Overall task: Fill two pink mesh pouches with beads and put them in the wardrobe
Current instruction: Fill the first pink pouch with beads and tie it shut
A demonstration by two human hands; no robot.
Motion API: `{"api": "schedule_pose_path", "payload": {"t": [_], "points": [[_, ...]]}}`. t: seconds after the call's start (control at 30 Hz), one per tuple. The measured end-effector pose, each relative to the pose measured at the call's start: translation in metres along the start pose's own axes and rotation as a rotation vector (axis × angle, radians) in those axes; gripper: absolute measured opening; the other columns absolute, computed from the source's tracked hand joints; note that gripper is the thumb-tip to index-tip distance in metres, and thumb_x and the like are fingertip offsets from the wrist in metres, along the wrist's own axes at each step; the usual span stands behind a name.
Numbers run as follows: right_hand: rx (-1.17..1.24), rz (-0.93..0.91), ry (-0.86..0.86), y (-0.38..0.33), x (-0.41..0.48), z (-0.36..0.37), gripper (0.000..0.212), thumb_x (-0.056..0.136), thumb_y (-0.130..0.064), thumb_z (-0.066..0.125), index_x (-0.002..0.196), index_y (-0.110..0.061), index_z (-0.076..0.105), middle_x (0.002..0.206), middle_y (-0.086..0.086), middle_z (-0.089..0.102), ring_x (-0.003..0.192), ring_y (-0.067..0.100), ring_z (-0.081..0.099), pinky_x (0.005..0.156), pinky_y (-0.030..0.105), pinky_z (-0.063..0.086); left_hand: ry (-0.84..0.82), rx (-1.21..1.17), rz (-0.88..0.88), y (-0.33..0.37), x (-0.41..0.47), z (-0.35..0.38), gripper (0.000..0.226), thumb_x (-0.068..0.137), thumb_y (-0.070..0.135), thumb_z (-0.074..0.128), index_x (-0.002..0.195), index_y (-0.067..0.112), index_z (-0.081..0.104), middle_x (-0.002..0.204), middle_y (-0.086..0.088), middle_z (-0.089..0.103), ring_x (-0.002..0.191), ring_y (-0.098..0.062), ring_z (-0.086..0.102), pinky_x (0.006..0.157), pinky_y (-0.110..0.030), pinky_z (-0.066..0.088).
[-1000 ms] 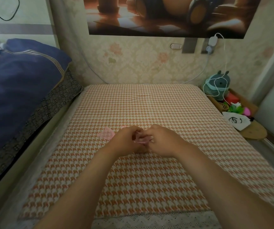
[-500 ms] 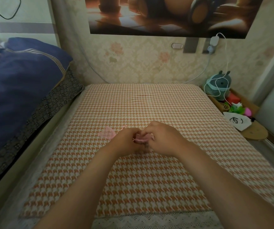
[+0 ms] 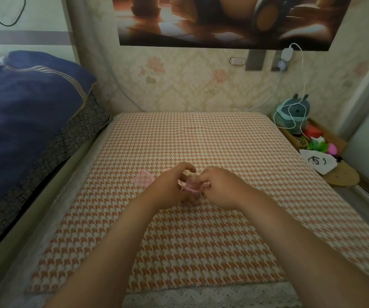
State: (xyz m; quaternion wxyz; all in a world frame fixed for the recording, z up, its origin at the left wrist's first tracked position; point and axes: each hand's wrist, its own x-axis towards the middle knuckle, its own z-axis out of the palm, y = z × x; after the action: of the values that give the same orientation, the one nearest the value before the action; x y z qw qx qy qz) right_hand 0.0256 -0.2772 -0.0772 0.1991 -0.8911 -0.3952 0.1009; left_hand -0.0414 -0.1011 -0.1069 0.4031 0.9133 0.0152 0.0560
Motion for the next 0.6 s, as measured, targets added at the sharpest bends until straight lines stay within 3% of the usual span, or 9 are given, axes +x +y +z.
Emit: {"api": "schedule_pose_path", "payload": {"t": [0.07,0.17,0.23,0.33,0.4,0.5,0.6], "points": [[0.037,0.011,0.092,0.005,0.002,-0.005,0.030,0.098,-0.018,0.058,0.116,-0.035,0.074,0.128,-0.006,0.059,0.104,0.016,0.061,0.088,0.039,0.055,0.004,0.018,0.007,0.002,0.000,-0.001,0.037,0.082,0.025,0.077,0.108,0.038,0.055,0.109,0.011,0.064,0.079,-0.007,0.065,0.072,-0.033,0.058],[0.066,0.065,0.240,0.018,0.005,-0.014,0.029,0.099,-0.014,0.055,0.112,-0.031,0.073,0.129,-0.009,0.061,0.106,0.011,0.060,0.090,0.036,0.054,0.007,0.022,-0.056,0.007,0.000,-0.002,0.017,0.085,0.034,0.072,0.101,0.033,0.068,0.107,0.016,0.064,0.087,-0.001,0.061,0.074,-0.025,0.052],[0.124,0.113,0.287,0.029,0.004,-0.018,0.029,0.099,-0.012,0.054,0.112,-0.030,0.073,0.124,-0.010,0.064,0.098,0.010,0.064,0.086,0.036,0.057,0.051,0.029,-0.097,0.011,0.001,-0.001,0.017,0.091,0.040,0.062,0.097,0.028,0.073,0.099,0.015,0.067,0.089,-0.003,0.062,0.074,-0.027,0.050],[0.172,0.160,0.280,0.041,0.002,-0.013,0.029,0.098,-0.010,0.057,0.109,-0.030,0.075,0.118,-0.012,0.070,0.102,0.010,0.067,0.088,0.035,0.058,0.130,0.092,-0.139,0.012,0.004,-0.001,0.024,0.097,0.034,0.055,0.093,0.020,0.074,0.092,0.005,0.072,0.086,-0.013,0.065,0.073,-0.029,0.053],[0.105,0.173,0.261,0.047,0.003,-0.009,0.028,0.097,-0.011,0.059,0.110,-0.030,0.075,0.119,-0.011,0.071,0.108,0.011,0.066,0.091,0.034,0.057,0.144,0.126,-0.137,0.012,0.006,0.000,0.018,0.097,0.027,0.057,0.093,0.023,0.074,0.093,0.007,0.073,0.084,-0.004,0.064,0.067,-0.016,0.047],[-0.110,0.196,0.175,0.048,0.007,-0.002,0.024,0.096,-0.016,0.064,0.111,-0.030,0.075,0.120,-0.009,0.071,0.106,0.015,0.066,0.084,0.033,0.055,0.135,0.102,-0.144,0.012,0.006,-0.001,0.017,0.094,0.020,0.059,0.098,0.024,0.074,0.092,0.010,0.072,0.070,0.005,0.063,0.055,-0.007,0.043],[-0.188,0.198,0.129,0.051,0.013,0.009,0.025,0.094,-0.017,0.067,0.113,-0.030,0.077,0.122,-0.008,0.072,0.108,0.016,0.067,0.083,0.032,0.055,0.125,0.082,-0.138,0.014,0.005,-0.003,0.020,0.092,0.020,0.059,0.104,0.024,0.075,0.102,0.012,0.070,0.076,-0.002,0.067,0.066,-0.021,0.056]]}}
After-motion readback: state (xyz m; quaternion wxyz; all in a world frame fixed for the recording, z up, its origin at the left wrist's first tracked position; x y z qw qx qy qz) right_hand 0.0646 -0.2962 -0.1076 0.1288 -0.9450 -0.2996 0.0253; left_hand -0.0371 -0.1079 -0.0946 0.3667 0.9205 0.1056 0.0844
